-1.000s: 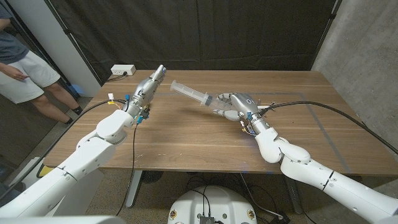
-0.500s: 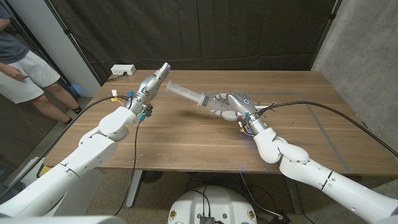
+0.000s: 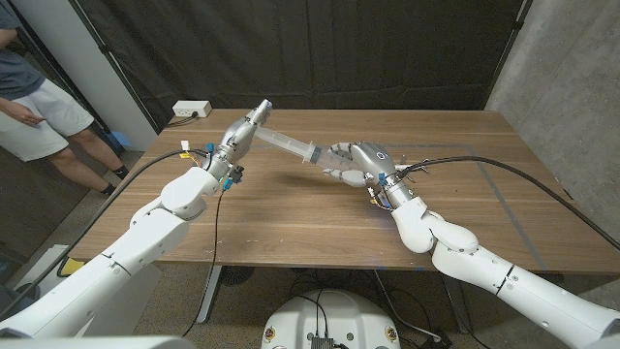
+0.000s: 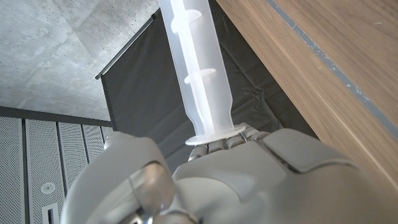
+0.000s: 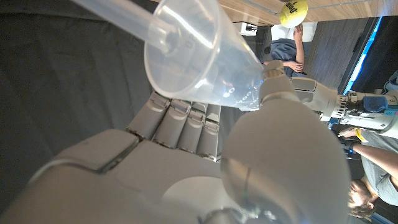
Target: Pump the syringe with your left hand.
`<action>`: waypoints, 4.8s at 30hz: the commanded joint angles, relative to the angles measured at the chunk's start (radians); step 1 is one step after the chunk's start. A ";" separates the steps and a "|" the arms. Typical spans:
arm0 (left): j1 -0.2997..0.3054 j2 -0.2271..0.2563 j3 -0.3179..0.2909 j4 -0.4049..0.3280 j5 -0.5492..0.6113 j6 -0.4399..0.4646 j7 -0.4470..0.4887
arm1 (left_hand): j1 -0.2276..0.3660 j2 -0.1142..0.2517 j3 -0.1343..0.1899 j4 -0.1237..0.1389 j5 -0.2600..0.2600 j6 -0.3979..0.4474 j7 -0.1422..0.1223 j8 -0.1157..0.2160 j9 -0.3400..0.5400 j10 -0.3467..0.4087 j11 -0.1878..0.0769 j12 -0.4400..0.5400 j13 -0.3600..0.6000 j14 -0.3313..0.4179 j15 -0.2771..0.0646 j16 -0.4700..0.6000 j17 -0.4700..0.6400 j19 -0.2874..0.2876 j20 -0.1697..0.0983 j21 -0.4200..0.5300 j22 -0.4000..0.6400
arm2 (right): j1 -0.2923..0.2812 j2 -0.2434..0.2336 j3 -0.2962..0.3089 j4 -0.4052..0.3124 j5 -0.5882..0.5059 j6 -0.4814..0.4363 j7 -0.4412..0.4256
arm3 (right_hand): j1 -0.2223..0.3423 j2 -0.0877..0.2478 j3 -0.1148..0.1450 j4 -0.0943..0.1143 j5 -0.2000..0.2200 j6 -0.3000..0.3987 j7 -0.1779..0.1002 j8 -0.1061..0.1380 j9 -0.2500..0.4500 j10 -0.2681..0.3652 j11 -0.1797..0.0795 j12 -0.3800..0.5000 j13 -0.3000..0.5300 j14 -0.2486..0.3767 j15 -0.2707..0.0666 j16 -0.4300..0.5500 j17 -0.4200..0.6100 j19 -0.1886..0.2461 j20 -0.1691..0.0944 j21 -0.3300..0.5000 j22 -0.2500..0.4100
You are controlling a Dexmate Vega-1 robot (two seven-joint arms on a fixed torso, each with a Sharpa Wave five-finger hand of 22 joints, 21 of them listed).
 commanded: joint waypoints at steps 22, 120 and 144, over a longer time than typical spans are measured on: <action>-0.031 -0.026 0.026 0.022 -0.004 0.005 -0.021 | 0.009 -0.003 -0.006 0.001 -0.005 -0.005 0.000 0.000 0.005 -0.003 0.000 -0.003 0.002 -0.008 -0.003 0.001 0.004 -0.012 0.001 0.001 0.005 | 0.025 0.035 -0.020 0.015 0.004 0.000 0.029 | 0.191 0.198 0.020 0.030 0.005 0.147 -0.138 -0.011 0.014 0.093 -0.075 -0.011 0.007 0.031 -0.071 -0.010 0.003 -0.019 -0.097 0.032 0.001; -0.083 -0.087 0.124 0.022 0.027 0.031 -0.079 | 0.012 0.000 -0.012 0.004 -0.010 -0.007 -0.002 0.000 0.005 -0.012 -0.005 -0.004 0.002 -0.020 -0.003 0.000 0.004 -0.038 0.004 -0.003 0.006 | 0.077 0.084 -0.048 0.033 0.012 -0.007 0.034 | 0.199 0.192 -0.001 0.036 0.006 0.197 -0.144 -0.052 0.023 0.128 -0.082 -0.036 0.009 0.051 -0.070 -0.020 0.006 -0.054 -0.097 0.125 -0.021; -0.097 -0.107 0.150 0.027 0.032 0.030 -0.100 | 0.012 0.000 -0.014 0.006 -0.012 -0.008 -0.005 0.000 0.005 -0.015 -0.003 -0.004 0.002 -0.025 -0.004 0.000 0.004 -0.049 0.009 -0.004 0.006 | 0.074 0.088 -0.049 0.028 0.014 -0.017 0.041 | 0.200 0.192 -0.005 0.036 0.006 0.200 -0.143 -0.060 0.027 0.131 -0.078 -0.041 0.009 0.053 -0.070 -0.023 0.006 -0.060 -0.097 0.142 -0.028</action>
